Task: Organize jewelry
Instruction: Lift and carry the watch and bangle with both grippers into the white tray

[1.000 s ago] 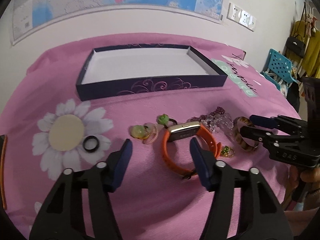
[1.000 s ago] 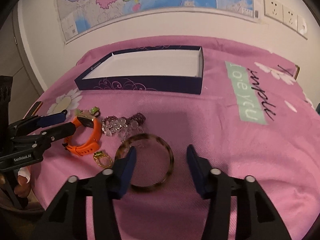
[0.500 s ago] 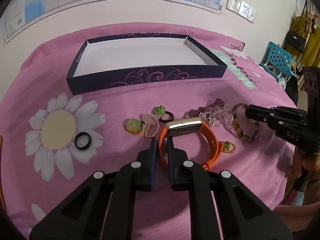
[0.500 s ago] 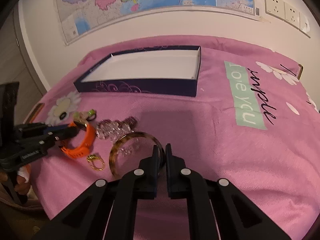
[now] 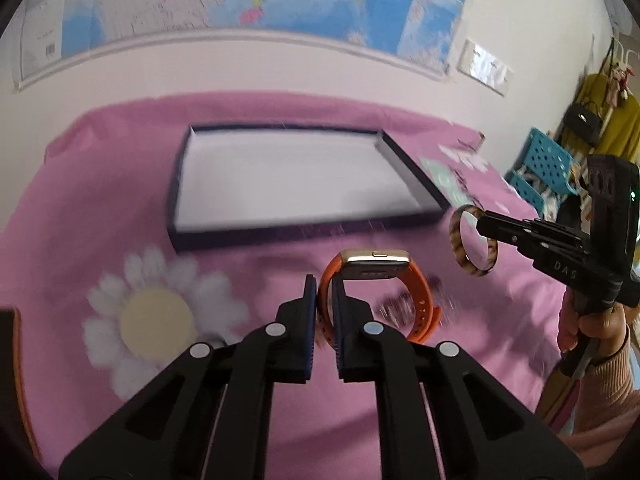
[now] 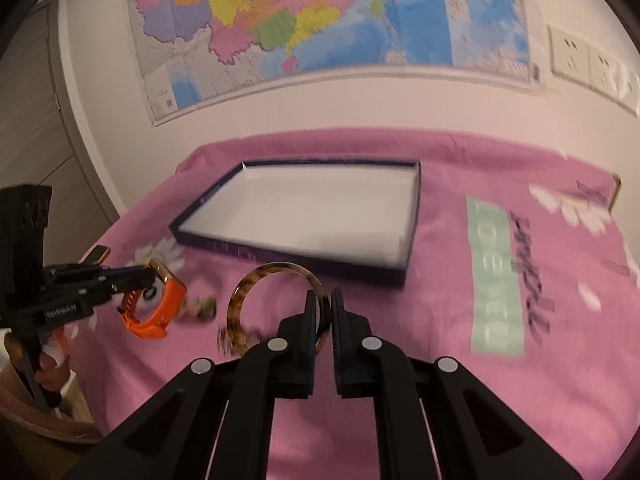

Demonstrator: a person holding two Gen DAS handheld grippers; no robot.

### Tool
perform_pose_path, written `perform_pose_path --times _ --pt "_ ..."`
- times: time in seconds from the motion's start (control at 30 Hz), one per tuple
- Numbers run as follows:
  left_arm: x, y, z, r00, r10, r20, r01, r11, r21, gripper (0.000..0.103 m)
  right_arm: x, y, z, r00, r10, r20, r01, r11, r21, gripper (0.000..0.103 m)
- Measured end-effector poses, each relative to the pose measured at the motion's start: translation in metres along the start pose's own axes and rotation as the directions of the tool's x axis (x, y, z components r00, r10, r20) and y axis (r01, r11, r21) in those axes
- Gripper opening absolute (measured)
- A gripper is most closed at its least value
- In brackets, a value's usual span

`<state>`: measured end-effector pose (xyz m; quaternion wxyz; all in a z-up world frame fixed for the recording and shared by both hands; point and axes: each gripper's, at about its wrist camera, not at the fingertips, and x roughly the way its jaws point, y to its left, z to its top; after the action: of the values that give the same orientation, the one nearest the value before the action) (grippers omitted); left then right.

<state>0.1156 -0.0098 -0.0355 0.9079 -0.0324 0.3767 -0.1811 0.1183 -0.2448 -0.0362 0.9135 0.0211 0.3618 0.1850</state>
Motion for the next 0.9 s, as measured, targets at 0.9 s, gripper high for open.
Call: perform_pose_path --times 0.9 --pt "0.142 0.069 0.129 0.989 0.116 -0.096 -0.131 0.978 -0.165 0.010 0.174 -0.024 0.116 0.984 -0.079 -0.161 0.075 0.997 -0.030 0.006"
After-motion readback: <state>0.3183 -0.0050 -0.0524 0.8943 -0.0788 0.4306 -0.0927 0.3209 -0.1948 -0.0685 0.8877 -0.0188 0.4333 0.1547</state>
